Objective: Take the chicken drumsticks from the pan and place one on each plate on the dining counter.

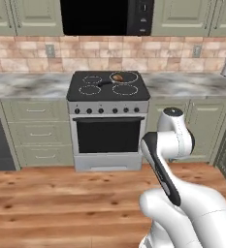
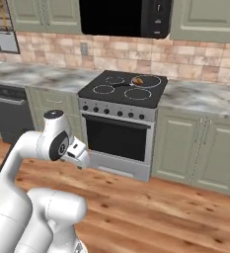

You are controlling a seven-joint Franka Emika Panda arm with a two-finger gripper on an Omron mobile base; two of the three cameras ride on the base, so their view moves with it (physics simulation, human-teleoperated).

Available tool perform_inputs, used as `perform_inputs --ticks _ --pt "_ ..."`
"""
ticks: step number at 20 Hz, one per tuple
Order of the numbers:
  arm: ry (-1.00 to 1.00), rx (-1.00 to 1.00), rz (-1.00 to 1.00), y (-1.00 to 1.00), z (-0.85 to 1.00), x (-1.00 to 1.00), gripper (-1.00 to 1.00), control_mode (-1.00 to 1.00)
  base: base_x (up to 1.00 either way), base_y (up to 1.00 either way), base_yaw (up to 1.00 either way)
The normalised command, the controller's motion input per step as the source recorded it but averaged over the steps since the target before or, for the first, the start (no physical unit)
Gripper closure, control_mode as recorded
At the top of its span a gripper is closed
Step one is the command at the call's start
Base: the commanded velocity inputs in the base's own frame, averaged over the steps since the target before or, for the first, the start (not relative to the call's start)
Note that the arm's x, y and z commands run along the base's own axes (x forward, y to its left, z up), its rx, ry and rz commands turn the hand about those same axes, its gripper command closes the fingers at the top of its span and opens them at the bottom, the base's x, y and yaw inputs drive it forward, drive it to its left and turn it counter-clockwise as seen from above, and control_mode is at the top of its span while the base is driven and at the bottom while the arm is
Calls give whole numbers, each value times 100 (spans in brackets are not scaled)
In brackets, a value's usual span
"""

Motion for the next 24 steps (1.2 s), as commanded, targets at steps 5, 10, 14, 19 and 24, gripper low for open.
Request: perform_inputs --ticks 5,10,14,19,24 --pt "0 0 0 0 0 0 -100 100 98 0 -2" --pt "0 0 0 0 0 0 -100 100 100 0 0" --pt "0 0 0 0 0 0 -100 100 100 0 0" --pt "0 0 0 0 0 0 -100 100 98 0 0" --pt "0 0 0 0 0 0 -100 100 77 0 3"
